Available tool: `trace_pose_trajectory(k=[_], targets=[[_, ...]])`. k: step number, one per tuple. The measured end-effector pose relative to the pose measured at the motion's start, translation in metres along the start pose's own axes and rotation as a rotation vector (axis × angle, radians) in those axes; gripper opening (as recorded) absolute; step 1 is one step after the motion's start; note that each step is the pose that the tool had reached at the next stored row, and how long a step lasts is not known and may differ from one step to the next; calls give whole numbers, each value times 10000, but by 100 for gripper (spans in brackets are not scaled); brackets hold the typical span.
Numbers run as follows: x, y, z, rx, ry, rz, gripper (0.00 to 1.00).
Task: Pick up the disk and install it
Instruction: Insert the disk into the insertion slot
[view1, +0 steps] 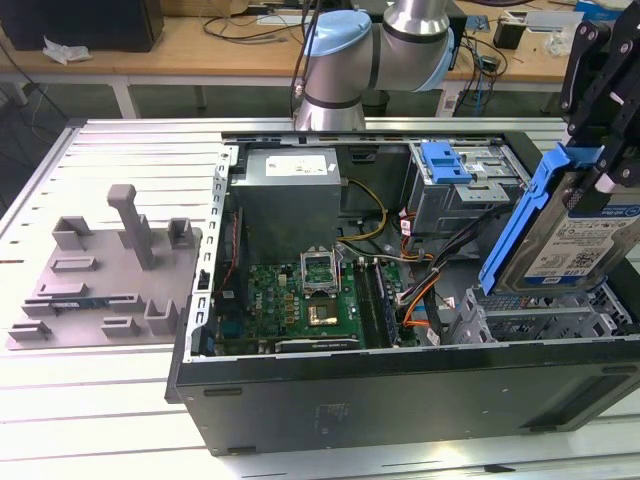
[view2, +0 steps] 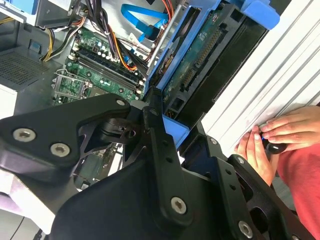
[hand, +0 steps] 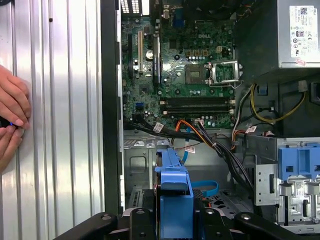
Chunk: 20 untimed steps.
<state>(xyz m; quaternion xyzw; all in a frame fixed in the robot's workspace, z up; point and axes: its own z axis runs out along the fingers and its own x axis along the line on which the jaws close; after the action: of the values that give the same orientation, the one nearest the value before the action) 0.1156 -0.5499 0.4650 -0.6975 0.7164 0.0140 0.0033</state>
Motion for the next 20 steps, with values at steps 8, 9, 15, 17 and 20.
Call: trace_pose_trajectory(k=[8, 9, 15, 17, 20], targets=[[2, 4, 25, 0, 1, 0, 36], [3, 4, 31, 0, 1, 0, 36], [7, 3, 51, 0, 2, 0, 36], [9, 3, 58, 0, 2, 1, 36], [12, 2, 65, 0, 2, 0, 36]])
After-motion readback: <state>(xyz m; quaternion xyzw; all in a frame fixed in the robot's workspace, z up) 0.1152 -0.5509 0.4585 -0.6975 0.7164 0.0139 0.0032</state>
